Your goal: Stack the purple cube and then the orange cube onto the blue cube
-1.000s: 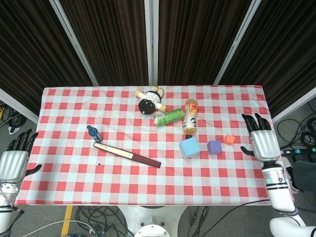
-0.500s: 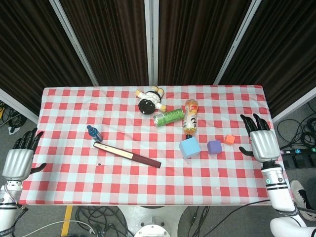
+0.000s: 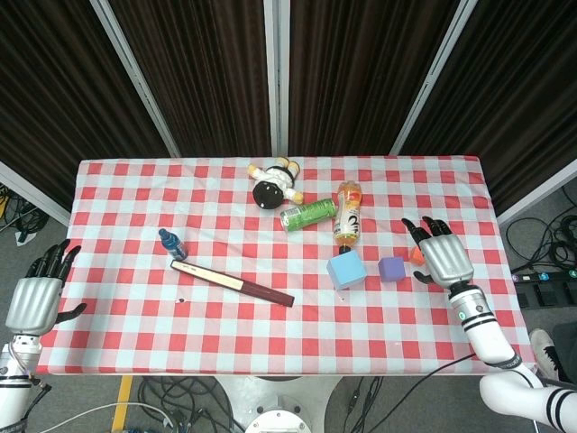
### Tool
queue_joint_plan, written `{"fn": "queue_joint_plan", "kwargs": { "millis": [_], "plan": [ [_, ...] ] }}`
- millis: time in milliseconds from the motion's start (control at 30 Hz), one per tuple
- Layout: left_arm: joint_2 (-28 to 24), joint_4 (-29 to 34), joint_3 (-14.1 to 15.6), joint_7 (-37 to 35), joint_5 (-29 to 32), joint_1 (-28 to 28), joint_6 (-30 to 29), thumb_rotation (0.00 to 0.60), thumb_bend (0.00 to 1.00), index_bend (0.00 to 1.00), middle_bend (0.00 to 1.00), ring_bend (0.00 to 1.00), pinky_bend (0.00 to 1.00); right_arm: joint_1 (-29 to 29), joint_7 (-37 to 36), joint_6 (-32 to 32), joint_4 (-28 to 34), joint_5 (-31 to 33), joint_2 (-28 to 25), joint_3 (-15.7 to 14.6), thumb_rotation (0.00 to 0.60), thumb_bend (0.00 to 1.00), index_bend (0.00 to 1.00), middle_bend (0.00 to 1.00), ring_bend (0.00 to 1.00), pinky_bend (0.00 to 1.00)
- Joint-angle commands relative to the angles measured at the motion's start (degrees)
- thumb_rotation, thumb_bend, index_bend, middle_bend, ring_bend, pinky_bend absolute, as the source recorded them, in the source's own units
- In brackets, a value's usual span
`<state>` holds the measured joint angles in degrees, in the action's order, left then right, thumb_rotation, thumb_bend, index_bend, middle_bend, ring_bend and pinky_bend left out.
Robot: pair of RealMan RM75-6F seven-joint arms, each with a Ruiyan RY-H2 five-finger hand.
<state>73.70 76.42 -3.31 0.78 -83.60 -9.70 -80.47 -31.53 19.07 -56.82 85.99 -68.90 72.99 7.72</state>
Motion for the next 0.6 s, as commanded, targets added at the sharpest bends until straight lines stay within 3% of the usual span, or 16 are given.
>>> {"fn": "queue_joint_plan", "kwargs": {
  "millis": [33, 600],
  "plan": [
    [-0.2, -0.1, 0.0, -0.6, 0.4, -0.1, 0.6, 0.6, 0.0, 0.11, 0.09, 0.08, 0.2, -2.4, 1.6, 3.8, -2.1, 1.7, 1.3, -0.5, 0.6, 0.08, 0.0, 0.3, 0.11, 0.14],
    [-0.6, 0.2, 0.1, -1.1, 0.8, -0.8, 2.3, 0.6, 0.0, 0.11, 0.09, 0.08, 0.2, -6.5, 2.6, 9.9, -8.2, 3.7, 7.2, -1.9, 0.6, 0.08, 0.02, 0.33, 0.12, 0.15]
  ]
}}
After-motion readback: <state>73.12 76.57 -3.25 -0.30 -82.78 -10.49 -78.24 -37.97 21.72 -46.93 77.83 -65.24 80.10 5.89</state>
